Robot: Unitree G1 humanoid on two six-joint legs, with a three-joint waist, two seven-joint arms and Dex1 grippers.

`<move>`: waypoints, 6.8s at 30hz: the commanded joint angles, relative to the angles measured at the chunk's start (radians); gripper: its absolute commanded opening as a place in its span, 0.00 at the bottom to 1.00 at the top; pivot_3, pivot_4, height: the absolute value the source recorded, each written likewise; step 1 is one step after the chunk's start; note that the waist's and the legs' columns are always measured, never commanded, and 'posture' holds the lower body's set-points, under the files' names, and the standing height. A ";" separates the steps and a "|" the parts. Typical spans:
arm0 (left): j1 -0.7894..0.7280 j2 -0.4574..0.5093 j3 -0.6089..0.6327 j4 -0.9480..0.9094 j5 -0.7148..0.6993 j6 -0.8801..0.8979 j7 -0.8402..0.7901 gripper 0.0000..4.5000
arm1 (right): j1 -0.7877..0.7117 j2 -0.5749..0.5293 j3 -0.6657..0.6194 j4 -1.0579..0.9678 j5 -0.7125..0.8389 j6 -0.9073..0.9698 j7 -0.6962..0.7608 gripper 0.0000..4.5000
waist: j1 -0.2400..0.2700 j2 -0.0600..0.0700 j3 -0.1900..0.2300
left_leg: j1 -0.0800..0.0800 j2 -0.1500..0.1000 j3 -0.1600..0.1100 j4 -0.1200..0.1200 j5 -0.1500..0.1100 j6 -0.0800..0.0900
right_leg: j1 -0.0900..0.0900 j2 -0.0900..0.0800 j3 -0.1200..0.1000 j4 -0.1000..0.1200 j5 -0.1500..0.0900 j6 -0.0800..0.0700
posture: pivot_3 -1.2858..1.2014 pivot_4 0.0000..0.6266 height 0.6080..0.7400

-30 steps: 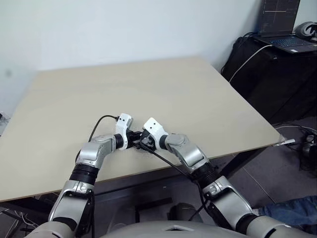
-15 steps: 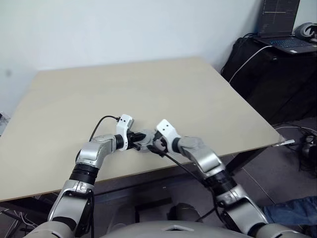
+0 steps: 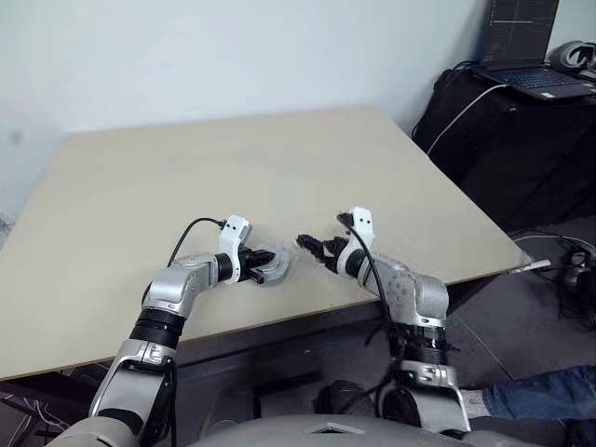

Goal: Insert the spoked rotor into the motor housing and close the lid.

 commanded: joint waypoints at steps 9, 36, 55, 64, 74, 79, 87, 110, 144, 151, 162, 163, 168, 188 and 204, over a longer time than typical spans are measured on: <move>0.046 0.026 0.026 -0.071 -0.001 0.012 0.020 0.00 | -0.054 0.051 -0.020 0.116 0.105 0.070 -0.084 0.99 | -0.012 0.001 0.000 | 0.000 0.000 0.000 -0.001 0.000 0.000 | -0.001 0.000 0.001 0.001 0.000 0.000 | 0.52 0.00 1.00; 0.138 0.032 0.093 -0.158 -0.022 0.031 0.068 0.00 | -0.146 0.104 -0.061 0.405 0.356 0.027 -0.116 0.99 | -0.029 0.001 0.000 | 0.003 0.002 0.000 -0.001 0.000 0.000 | 0.000 0.001 0.001 0.001 0.000 0.000 | 0.52 0.00 1.00; 0.161 0.026 0.097 -0.176 -0.023 0.036 0.081 0.00 | -0.162 0.109 -0.091 0.428 0.552 0.052 -0.034 0.99 | -0.027 0.001 0.001 | 0.001 0.002 0.000 -0.002 0.000 0.000 | -0.002 0.002 0.001 0.001 -0.001 -0.001 | 0.52 0.00 1.00; 0.161 0.017 0.100 -0.172 -0.022 0.030 0.083 0.00 | -0.123 0.076 -0.034 0.410 0.516 0.098 -0.077 0.59 | -0.025 0.001 0.001 | 0.000 0.002 0.000 -0.002 0.000 0.000 | -0.002 0.001 0.001 0.001 -0.001 -0.001 | 0.52 0.00 1.00; 0.170 0.012 0.102 -0.172 -0.021 0.024 0.087 0.00 | -0.079 0.055 -0.045 0.428 0.442 0.062 -0.156 0.59 | -0.024 0.002 0.001 | 0.001 0.001 0.000 -0.002 0.000 0.000 | -0.002 0.001 0.001 0.001 -0.001 -0.001 | 0.52 0.00 1.00; 0.169 0.011 0.102 -0.171 -0.021 0.025 0.088 0.00 | -0.073 0.053 -0.063 0.414 0.466 0.059 -0.165 0.40 | -0.021 0.002 0.000 | 0.001 0.001 0.000 -0.002 0.000 0.000 | -0.001 0.001 0.001 0.000 -0.001 -0.001 | 0.52 0.00 1.00; 0.169 0.009 0.101 -0.169 -0.020 0.024 0.088 0.00 | -0.060 0.045 -0.052 0.386 0.479 0.084 -0.178 0.27 | -0.016 0.004 0.000 | 0.001 0.001 0.000 -0.002 0.000 0.000 | -0.001 0.000 0.001 0.000 -0.001 -0.001 | 0.52 0.00 1.00; 0.430 -0.265 0.395 -0.530 -0.256 -0.071 0.396 0.00 | -0.012 0.069 -0.116 0.317 0.593 0.079 -0.154 0.27 | -0.005 0.003 0.002 | -0.009 0.000 0.001 -0.003 -0.001 0.001 | -0.010 -0.001 0.001 -0.001 -0.001 0.000 | 0.52 0.00 1.00; 0.797 -0.503 0.143 -0.655 -1.144 -0.198 0.469 0.99 | 0.041 0.017 -0.060 0.135 0.920 0.299 -0.132 0.27 | -0.012 0.001 0.011 | -0.016 0.000 0.000 0.001 -0.003 0.002 | -0.015 0.000 0.001 -0.001 -0.001 0.000 | 0.52 0.00 1.00; 0.786 -0.478 0.115 -0.641 -1.164 -0.216 0.467 0.99 | 0.085 0.006 -0.044 0.101 0.953 0.374 -0.164 0.27 | -0.012 0.001 0.011 | -0.016 0.000 0.001 0.001 -0.003 0.002 | -0.015 0.000 0.001 -0.001 -0.001 0.000 | 0.52 0.00 1.00; 0.777 -0.462 0.098 -0.629 -1.170 -0.228 0.456 0.64 | 0.093 0.003 -0.037 0.093 0.976 0.371 -0.192 0.27 | -0.013 0.001 0.011 | -0.016 0.000 0.001 0.001 -0.003 0.002 | -0.015 0.000 0.001 -0.001 -0.001 0.000 | 0.52 0.00 1.00; 0.777 -0.462 0.098 -0.629 -1.170 -0.228 0.456 0.57 | 0.093 0.002 -0.036 0.094 0.978 0.369 -0.193 0.27 | -0.013 0.001 0.011 | -0.016 0.000 0.001 0.001 -0.003 0.002 | -0.015 0.000 0.001 -0.001 -0.001 0.000 | 0.52 0.00 1.00; 0.776 -0.457 0.096 -0.627 -1.171 -0.229 0.457 0.47 | 0.097 -0.002 -0.022 0.079 0.971 0.359 -0.193 0.27 | -0.013 0.001 0.011 | -0.016 0.000 0.001 0.001 -0.003 0.002 | -0.014 0.000 0.001 -0.001 -0.001 0.000 | 0.52 0.00 1.00; 0.605 -0.436 0.187 -0.564 -1.063 -0.387 0.563 0.47 | 0.227 -0.393 0.505 -0.328 0.228 -0.306 -0.002 1.00 | -0.007 0.001 0.010 | -0.015 -0.001 0.001 0.002 -0.003 0.002 | -0.013 0.000 0.002 -0.002 -0.001 0.000 | 0.52 0.00 1.00; 0.013 -0.299 0.536 0.094 -0.871 -0.538 0.708 0.47 | 0.335 -0.362 0.622 -0.134 -0.207 -0.987 0.098 1.00 | 0.003 -0.020 0.007 | -0.013 -0.003 -0.001 0.005 -0.001 0.000 | -0.006 0.004 0.002 -0.003 0.000 0.001 | 0.52 0.00 1.00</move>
